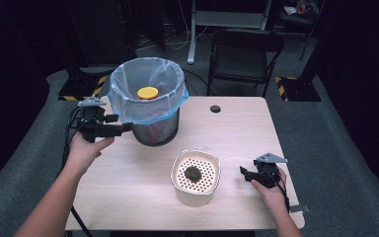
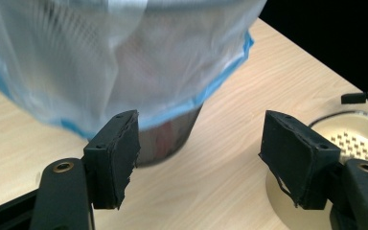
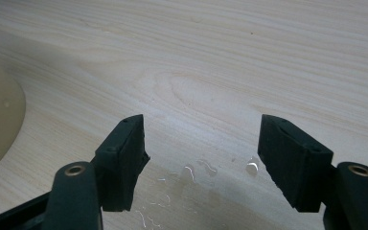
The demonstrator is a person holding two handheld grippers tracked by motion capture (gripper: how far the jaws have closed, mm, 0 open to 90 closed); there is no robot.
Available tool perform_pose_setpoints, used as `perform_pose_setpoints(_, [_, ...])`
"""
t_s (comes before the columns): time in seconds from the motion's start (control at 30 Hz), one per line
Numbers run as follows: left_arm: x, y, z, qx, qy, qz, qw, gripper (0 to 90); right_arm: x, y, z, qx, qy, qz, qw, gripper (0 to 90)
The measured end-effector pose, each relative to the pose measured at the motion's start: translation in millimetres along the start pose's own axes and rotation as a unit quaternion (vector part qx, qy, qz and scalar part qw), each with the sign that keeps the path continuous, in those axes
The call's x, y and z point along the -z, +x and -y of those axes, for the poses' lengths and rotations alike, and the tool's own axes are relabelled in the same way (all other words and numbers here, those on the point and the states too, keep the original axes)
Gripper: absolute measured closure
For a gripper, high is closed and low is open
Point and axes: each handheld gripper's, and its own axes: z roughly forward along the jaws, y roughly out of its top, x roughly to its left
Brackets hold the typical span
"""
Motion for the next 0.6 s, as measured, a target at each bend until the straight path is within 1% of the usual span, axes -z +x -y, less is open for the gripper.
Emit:
perform_pose_setpoints(0.1, [1.5,1.8,15.5,0.003,-0.002,-0.006,1.0000,29.1,0.7,0.1,0.0,-0.003,0.000,0.000,1.0000,32.9])
perform_pose_setpoints(0.17, [2.8,2.9,25.4,0.009,-0.004,-0.004,0.9999,30.0,1.0,-0.1,0.0,-0.005,-0.001,0.000,1.0000,32.9])
perform_pose_setpoints(0.2, [3.2,3.3,30.4,0.008,-0.007,-0.008,0.9999,30.8,1.1,0.1,0.0,-0.008,-0.002,-0.001,1.0000,32.9])
perform_pose_setpoints(0.27, [4.3,3.8,41.2,0.007,-0.010,-0.014,0.9998,31.7,0.7,-0.4,0.1,-0.005,-0.001,0.002,1.0000,32.9])
perform_pose_setpoints(0.33, [4.3,4.2,49.9,0.009,-0.012,-0.017,0.9997,31.8,0.3,0.0,0.1,-0.007,0.001,-0.001,1.0000,32.8])
perform_pose_setpoints(0.37, [3.7,5.0,58.7,0.011,-0.013,-0.020,0.9996,31.8,0.2,0.2,0.2,-0.008,0.001,-0.001,1.0000,32.9])
perform_pose_setpoints(0.4, [3.7,5.0,58.7,0.011,-0.013,-0.020,0.9996,31.8,0.2,0.2,0.2,-0.008,0.001,-0.001,1.0000,32.8])
perform_pose_setpoints(0.43, [2.2,6.4,67.9,0.013,-0.015,-0.022,0.9996,32.0,0.2,0.2,0.2,-0.008,0.001,0.000,1.0000,32.8])
perform_pose_setpoints(0.6, [-6.7,11.0,96.9,0.019,-0.013,-0.029,0.9993,32.6,-0.1,0.0,0.6,-0.008,0.001,0.001,1.0000,32.8])
